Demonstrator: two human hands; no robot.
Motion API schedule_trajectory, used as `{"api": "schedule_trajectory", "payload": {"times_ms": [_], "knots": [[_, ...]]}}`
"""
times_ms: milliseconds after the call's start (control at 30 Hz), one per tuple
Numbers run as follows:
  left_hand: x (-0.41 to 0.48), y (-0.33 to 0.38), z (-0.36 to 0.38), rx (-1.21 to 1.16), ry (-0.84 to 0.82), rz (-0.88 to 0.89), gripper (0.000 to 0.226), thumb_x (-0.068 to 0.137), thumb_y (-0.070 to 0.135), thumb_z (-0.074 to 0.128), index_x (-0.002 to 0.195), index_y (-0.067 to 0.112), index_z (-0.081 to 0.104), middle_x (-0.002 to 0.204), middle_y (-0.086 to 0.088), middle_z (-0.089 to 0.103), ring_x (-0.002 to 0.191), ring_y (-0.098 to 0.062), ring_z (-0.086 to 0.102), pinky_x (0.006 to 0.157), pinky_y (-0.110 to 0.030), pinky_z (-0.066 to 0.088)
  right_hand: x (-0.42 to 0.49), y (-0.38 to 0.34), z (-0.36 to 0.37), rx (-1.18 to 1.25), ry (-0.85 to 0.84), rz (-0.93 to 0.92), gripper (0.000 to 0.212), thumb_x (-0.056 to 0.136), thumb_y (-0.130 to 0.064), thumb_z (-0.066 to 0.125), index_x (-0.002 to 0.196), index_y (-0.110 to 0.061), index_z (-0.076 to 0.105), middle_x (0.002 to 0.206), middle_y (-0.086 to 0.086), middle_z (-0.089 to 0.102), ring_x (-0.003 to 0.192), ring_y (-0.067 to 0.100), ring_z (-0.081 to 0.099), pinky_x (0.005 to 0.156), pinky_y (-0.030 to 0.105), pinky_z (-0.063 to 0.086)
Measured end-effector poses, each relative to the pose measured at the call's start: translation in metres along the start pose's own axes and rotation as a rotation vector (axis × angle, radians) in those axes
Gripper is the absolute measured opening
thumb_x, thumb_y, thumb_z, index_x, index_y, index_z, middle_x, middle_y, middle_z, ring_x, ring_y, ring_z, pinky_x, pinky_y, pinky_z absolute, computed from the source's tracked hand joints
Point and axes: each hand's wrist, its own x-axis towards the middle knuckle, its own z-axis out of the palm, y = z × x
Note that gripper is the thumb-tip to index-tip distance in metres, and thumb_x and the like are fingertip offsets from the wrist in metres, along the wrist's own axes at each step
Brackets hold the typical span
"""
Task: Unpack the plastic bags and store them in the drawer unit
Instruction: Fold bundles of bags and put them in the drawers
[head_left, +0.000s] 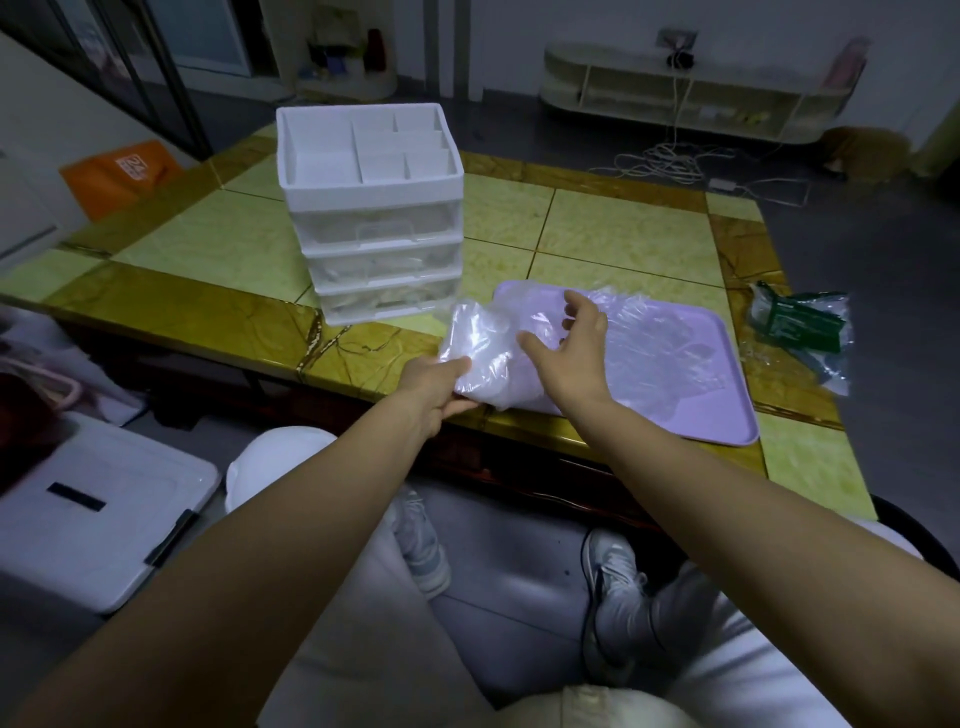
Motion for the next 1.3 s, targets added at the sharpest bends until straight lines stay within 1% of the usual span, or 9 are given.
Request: {"api": "schedule_trajectory", "payload": {"times_ms": [200,333,400,533,633,867,1100,1233,1300], "knots": [[-0.007,-0.004,0.002,0.023,-0.033,0.049,0.027,0.092,0.006,0.057,0.119,0.002,0.057,0.1,-0.013,0.065,0.08,-0.023,0.065,0.061,-0.03,0.058,-0.011,-0.002,-0.001,-0.181,-0.269,-0.301,0.046,0.082,-0.014,0.068,0.126,-0.013,0.055,0.128,0.004,0.049,0.121,0.026,0.044,0.105,0.043,0.037],[-0.009,-0.002,0.001,-0.019,-0.037,0.106,0.027,0.093,0.007,0.056,0.12,0.003,0.059,0.099,-0.012,0.066,0.073,-0.016,0.064,0.057,-0.024,0.058,-0.017,-0.005,0.009,-0.363,-0.118,-0.064,0.05,0.085,-0.032,0.062,0.132,-0.019,0.049,0.136,0.006,0.039,0.128,0.025,0.033,0.104,0.038,0.029],[-0.009,-0.002,0.0,-0.033,-0.04,0.109,0.027,0.093,0.007,0.057,0.12,0.004,0.059,0.103,-0.012,0.066,0.074,-0.016,0.065,0.062,-0.025,0.058,-0.016,-0.008,0.011,-0.197,-0.162,0.126,0.052,0.086,-0.04,0.062,0.13,-0.016,0.048,0.13,0.006,0.039,0.123,0.025,0.04,0.103,0.04,0.037],[-0.014,-0.003,0.0,-0.018,-0.149,0.056,0.025,0.093,0.007,0.055,0.117,0.004,0.059,0.095,-0.009,0.068,0.079,-0.018,0.066,0.068,-0.029,0.058,-0.017,-0.012,0.012,0.267,-0.307,0.373,0.032,0.088,-0.042,0.062,0.091,-0.013,0.05,0.088,0.001,0.054,0.081,0.022,0.054,0.062,0.03,0.046],[-0.015,-0.004,0.002,0.018,-0.171,0.033,0.025,0.091,0.009,0.053,0.116,0.004,0.059,0.092,-0.008,0.068,0.081,-0.02,0.066,0.07,-0.031,0.057,-0.017,-0.011,0.009,0.389,-0.335,0.414,0.02,0.093,-0.03,0.059,0.089,-0.011,0.059,0.086,0.009,0.066,0.073,0.025,0.062,0.05,0.028,0.045],[-0.016,-0.004,0.005,0.046,-0.152,-0.005,0.024,0.09,0.018,0.045,0.111,0.015,0.056,0.101,-0.008,0.065,0.093,-0.024,0.06,0.088,-0.041,0.049,-0.02,-0.012,0.005,0.568,-0.32,0.501,0.022,0.095,-0.014,0.055,0.116,-0.008,0.059,0.094,0.009,0.066,0.076,0.018,0.065,0.059,0.028,0.052],[-0.021,-0.002,0.002,-0.089,-0.319,-0.1,0.021,0.092,0.008,0.05,0.111,0.011,0.058,0.108,-0.012,0.066,0.103,-0.03,0.064,0.084,-0.047,0.055,-0.017,-0.008,0.003,0.467,-0.248,0.494,0.02,0.095,-0.014,0.054,0.113,-0.007,0.059,0.1,0.012,0.067,0.083,0.024,0.065,0.07,0.034,0.053],[-0.02,-0.006,0.003,-0.077,-0.279,-0.061,0.027,0.093,0.005,0.049,0.119,0.005,0.055,0.108,-0.015,0.066,0.092,-0.027,0.066,0.069,-0.039,0.061,-0.015,-0.004,0.004,0.445,-0.263,0.515,0.041,0.09,-0.022,0.062,0.127,-0.005,0.052,0.121,0.015,0.061,0.093,0.025,0.064,0.069,0.034,0.054],[-0.017,-0.007,0.002,-0.048,-0.21,-0.055,0.03,0.094,0.006,0.048,0.123,0.004,0.053,0.115,-0.016,0.064,0.092,-0.027,0.066,0.064,-0.037,0.061,-0.014,0.004,0.007,0.303,-0.166,0.485,0.072,0.081,-0.036,0.072,0.139,-0.011,0.037,0.14,0.011,0.043,0.116,0.026,0.055,0.089,0.042,0.053]]}}
